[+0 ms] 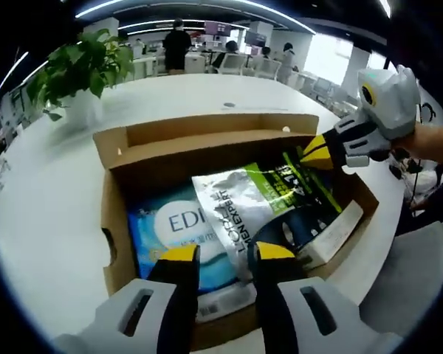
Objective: Operate the shoe box by opening the lid, removing the specified soft item, and placing it in the target area until the item is outside and the box remains undamaged.
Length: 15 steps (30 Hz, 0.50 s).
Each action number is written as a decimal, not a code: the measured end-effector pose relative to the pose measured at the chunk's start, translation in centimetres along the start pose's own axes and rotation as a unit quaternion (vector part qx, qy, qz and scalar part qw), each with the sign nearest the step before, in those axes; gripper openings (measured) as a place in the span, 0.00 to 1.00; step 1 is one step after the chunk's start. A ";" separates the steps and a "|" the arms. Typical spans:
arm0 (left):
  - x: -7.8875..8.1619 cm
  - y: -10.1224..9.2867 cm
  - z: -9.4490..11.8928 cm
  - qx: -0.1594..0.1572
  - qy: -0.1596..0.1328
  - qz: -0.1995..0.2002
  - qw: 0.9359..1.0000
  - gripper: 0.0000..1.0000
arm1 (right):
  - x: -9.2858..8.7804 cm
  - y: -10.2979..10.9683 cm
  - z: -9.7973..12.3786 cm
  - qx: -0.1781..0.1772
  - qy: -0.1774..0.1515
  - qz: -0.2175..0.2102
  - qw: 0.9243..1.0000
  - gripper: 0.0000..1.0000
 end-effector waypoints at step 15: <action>-0.1 -1.0 -0.5 -0.068 -0.001 0.065 0.996 0.14 | -0.9 0.0 -0.9 -0.001 0.013 0.010 1.000 0.00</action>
Point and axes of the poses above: the point that each gripper's makers call its tool centre point, and the gripper's own axes: z roughly backward along the fingers, y roughly to its left, x roughly out of its top, the point moved 1 cm from there along z, roughly backward along the fingers, and after that the axes turned 14 degrees about y, right-handed, at the moved point
